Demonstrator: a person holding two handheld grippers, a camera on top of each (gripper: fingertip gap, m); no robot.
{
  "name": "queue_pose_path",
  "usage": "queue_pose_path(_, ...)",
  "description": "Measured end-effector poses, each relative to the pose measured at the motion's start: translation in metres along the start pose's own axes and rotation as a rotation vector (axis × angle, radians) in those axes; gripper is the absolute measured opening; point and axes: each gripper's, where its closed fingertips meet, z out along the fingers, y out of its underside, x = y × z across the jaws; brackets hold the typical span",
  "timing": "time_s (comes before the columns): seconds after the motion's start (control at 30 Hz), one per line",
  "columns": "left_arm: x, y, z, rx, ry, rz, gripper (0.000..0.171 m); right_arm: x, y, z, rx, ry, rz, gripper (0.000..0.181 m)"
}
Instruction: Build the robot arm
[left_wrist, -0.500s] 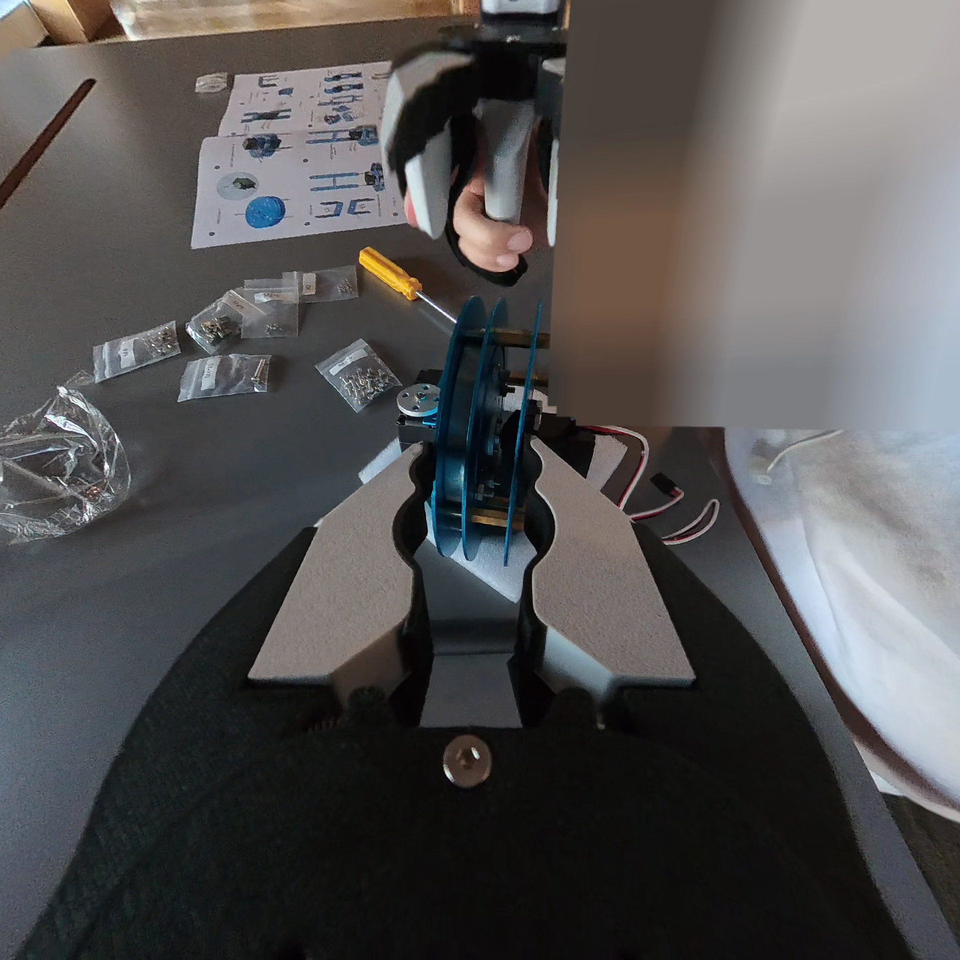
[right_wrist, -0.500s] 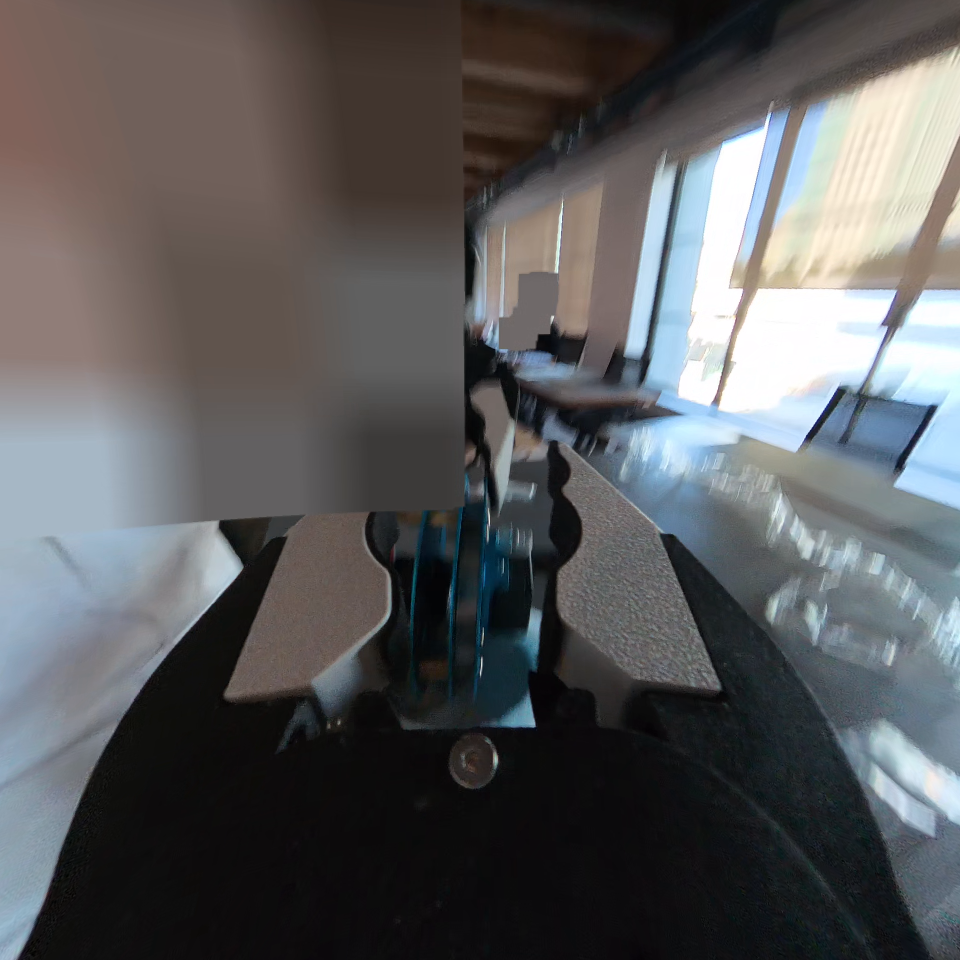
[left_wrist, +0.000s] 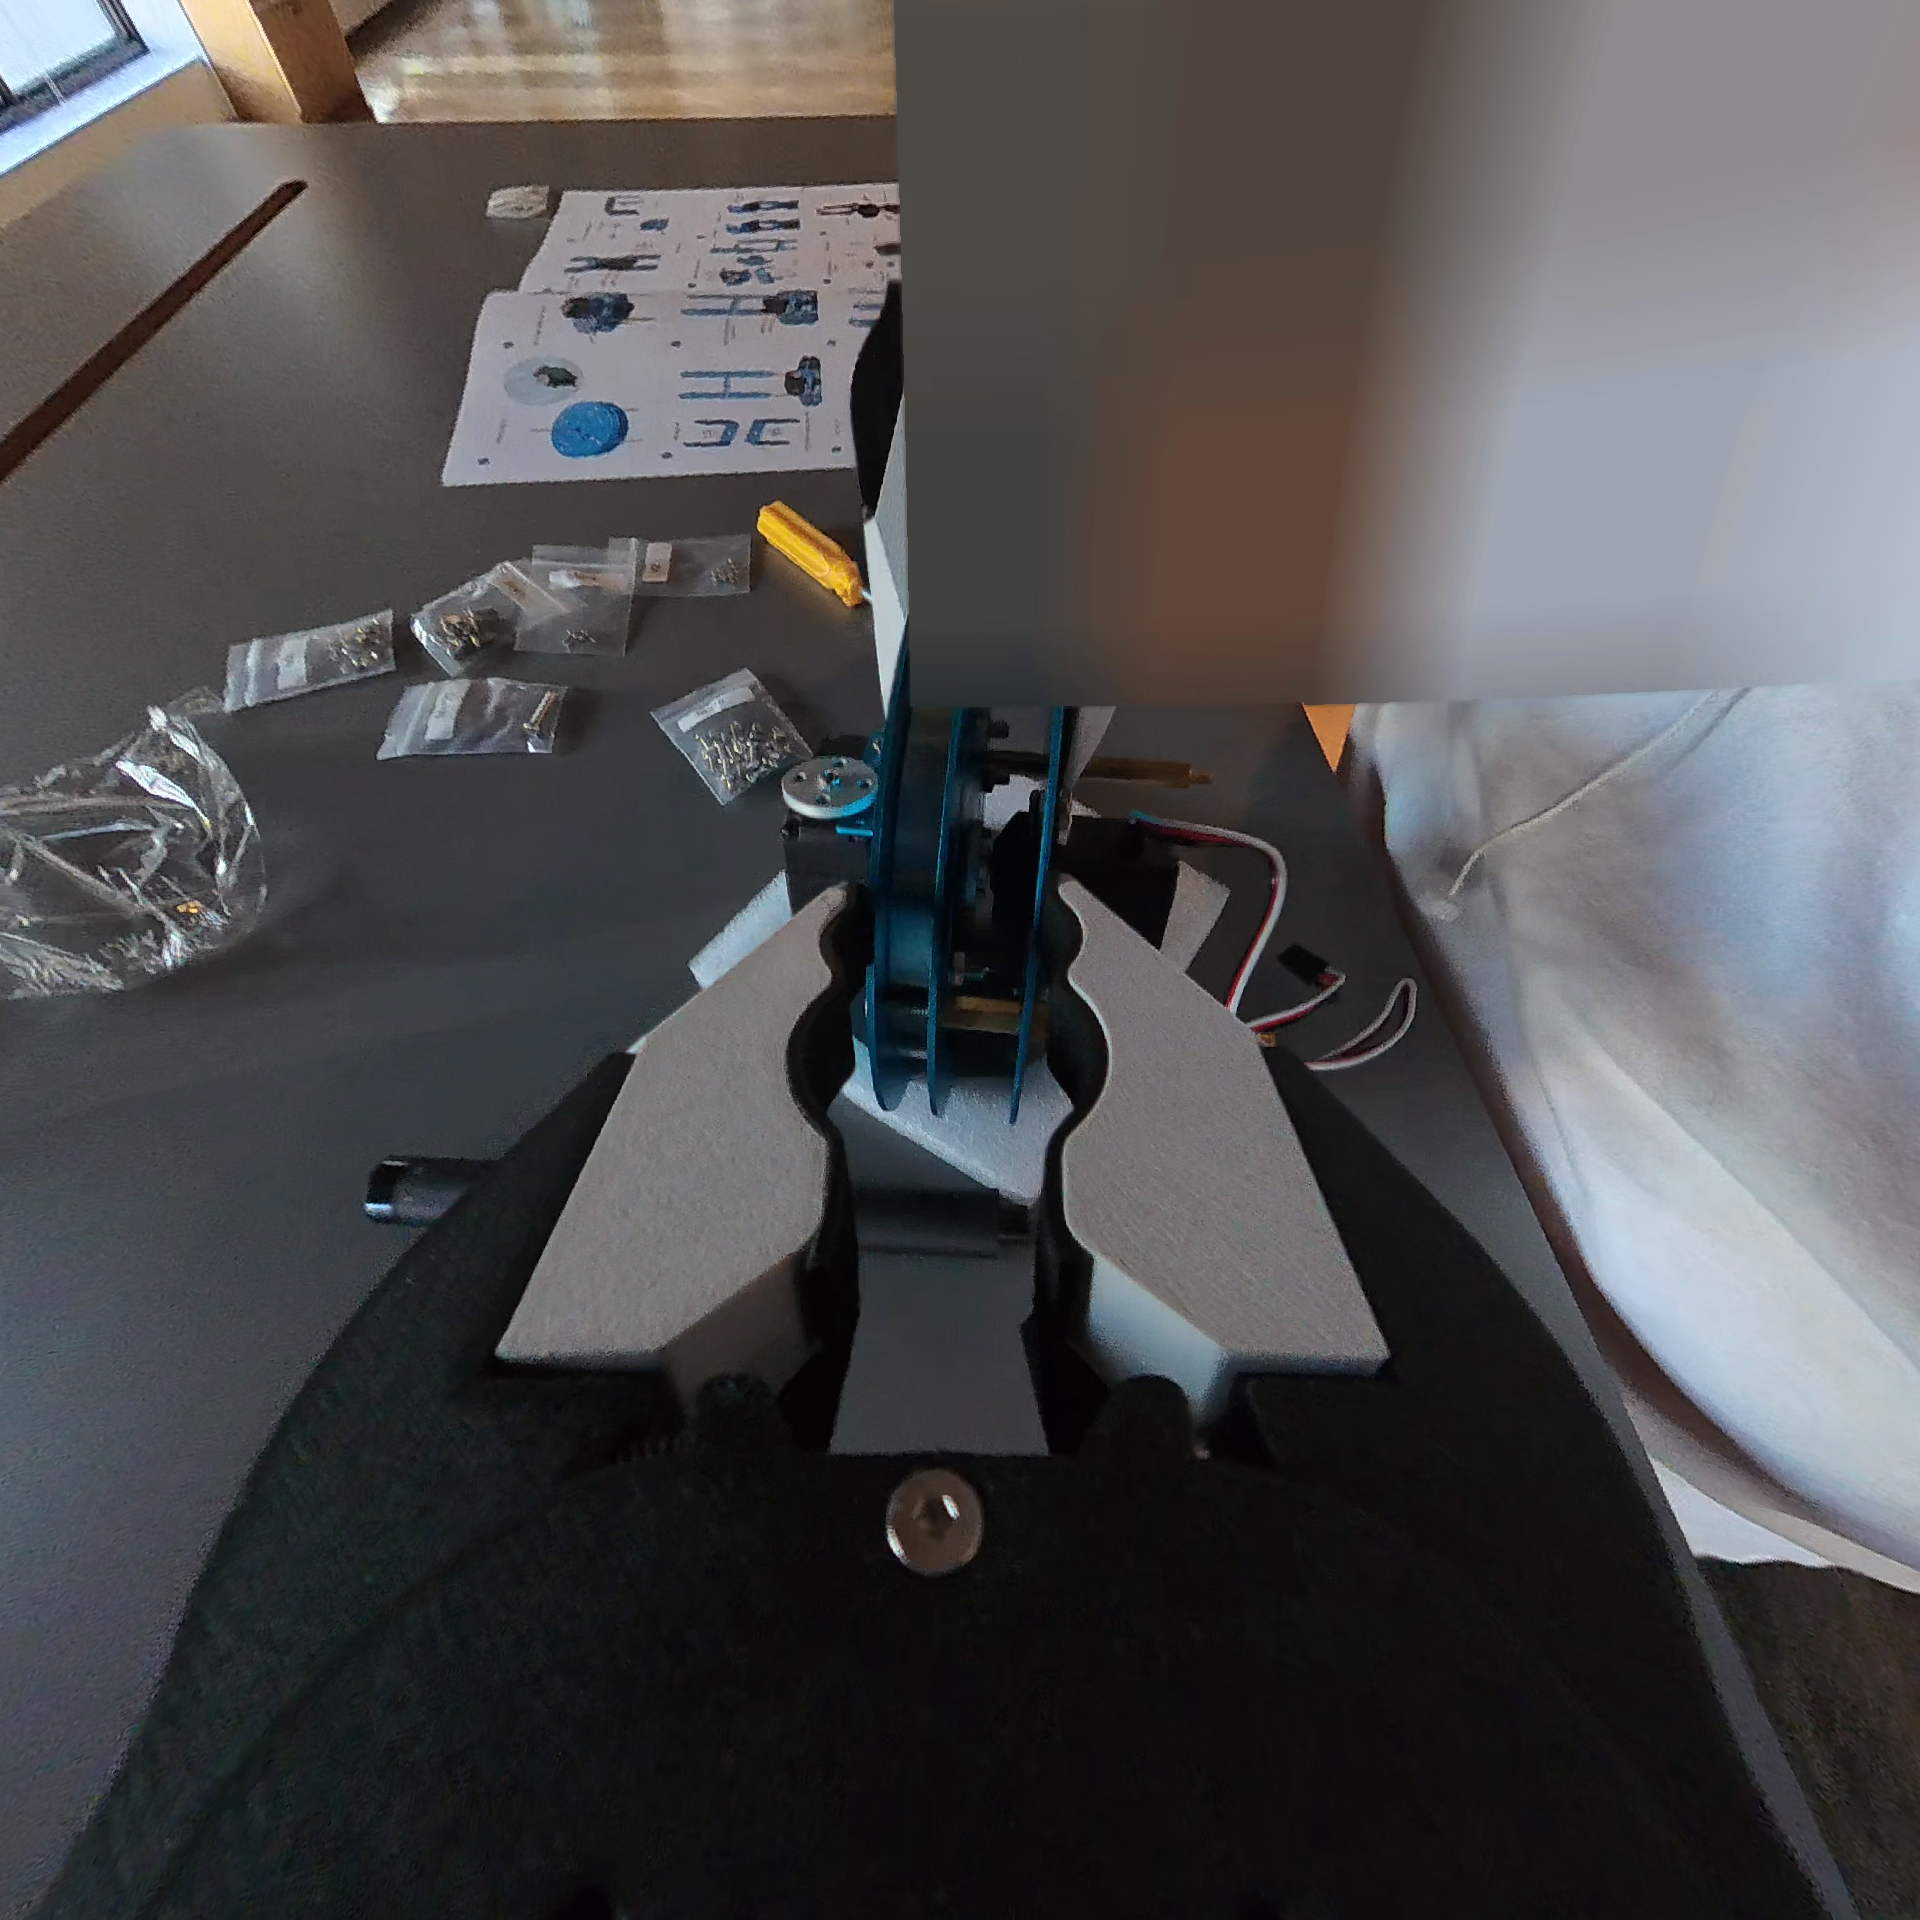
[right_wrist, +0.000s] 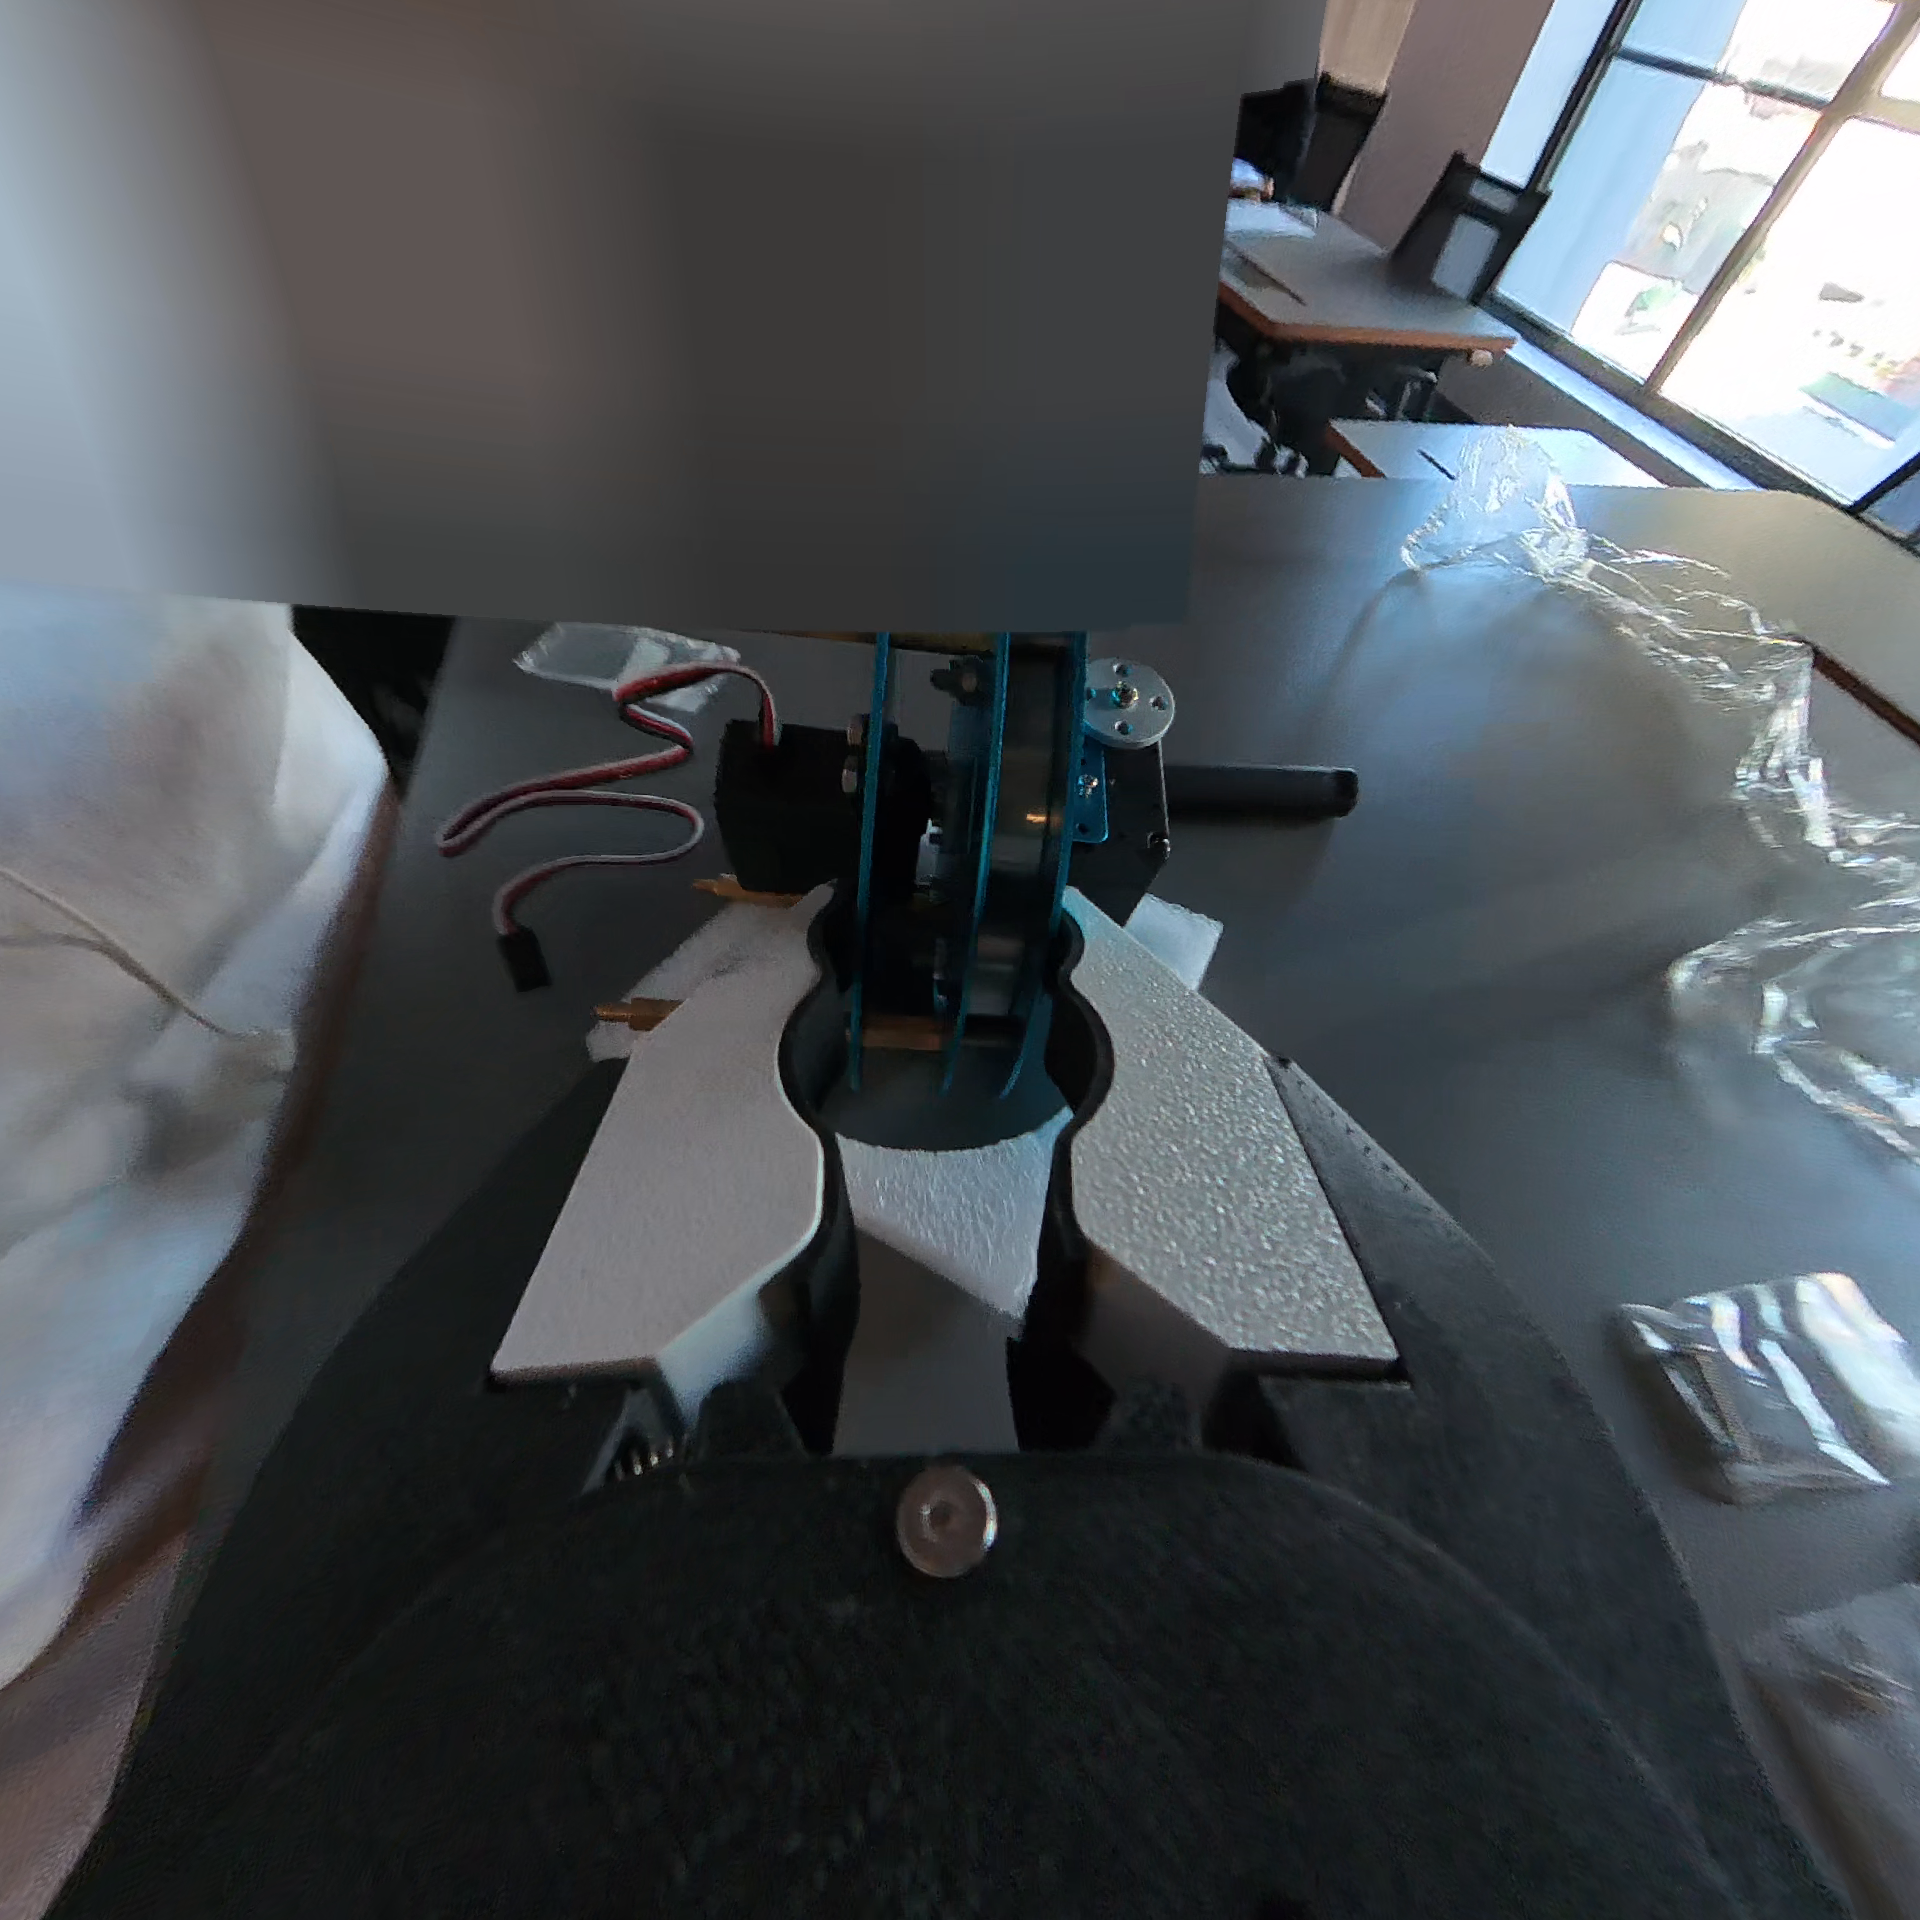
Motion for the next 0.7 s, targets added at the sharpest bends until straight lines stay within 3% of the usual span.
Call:
queue_pose_path(0.3, 0.014, 0.0, -0.001, -0.098, -0.087, 0.16, 0.031, -0.009, -0.009, -0.011, -0.018, 0.092, -0.117, 0.032)
queue_pose_path(0.47, 0.023, -0.011, -0.007, -0.087, -0.131, 0.237, 0.031, -0.019, -0.024, -0.021, -0.008, 0.118, -0.214, 0.032)
queue_pose_path(0.7, 0.01, -0.016, -0.005, -0.131, -0.225, 0.403, 0.031, -0.003, -0.031, -0.03, -0.065, 0.187, -0.431, 0.032)
